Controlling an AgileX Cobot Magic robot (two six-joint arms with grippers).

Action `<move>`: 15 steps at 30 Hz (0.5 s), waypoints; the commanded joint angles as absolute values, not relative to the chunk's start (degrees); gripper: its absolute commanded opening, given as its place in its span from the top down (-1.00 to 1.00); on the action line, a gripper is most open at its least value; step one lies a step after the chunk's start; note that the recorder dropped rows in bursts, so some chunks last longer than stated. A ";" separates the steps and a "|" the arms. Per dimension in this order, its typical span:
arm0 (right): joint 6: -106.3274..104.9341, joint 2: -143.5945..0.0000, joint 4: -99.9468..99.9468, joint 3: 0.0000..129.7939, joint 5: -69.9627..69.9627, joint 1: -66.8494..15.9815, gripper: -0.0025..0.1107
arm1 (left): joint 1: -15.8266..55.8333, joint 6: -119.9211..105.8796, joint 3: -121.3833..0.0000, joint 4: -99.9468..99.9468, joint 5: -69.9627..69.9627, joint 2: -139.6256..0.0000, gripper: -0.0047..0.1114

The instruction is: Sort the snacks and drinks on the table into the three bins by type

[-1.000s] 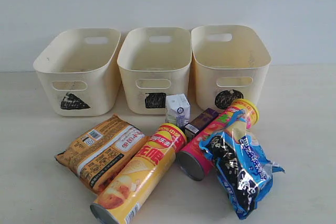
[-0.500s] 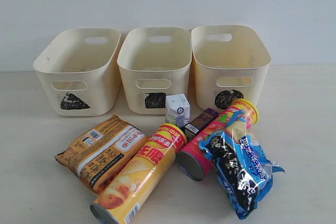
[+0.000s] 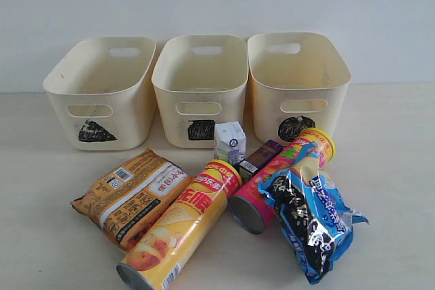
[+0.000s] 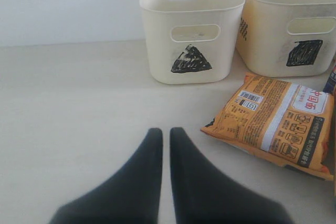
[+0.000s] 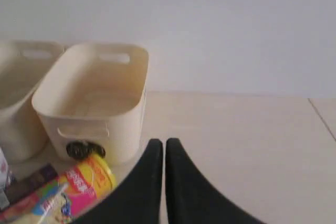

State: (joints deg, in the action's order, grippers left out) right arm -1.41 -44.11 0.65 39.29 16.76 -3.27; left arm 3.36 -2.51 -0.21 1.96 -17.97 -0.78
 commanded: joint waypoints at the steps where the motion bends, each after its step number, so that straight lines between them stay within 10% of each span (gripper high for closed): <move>1: -8.94 -52.59 3.53 45.51 27.73 -3.49 0.96 | 3.20 -2.59 0.00 2.40 -17.58 -0.34 0.84; 15: -58.18 -85.35 40.59 62.10 62.46 5.96 0.96 | 3.20 -2.59 0.00 2.40 -17.58 -0.34 0.84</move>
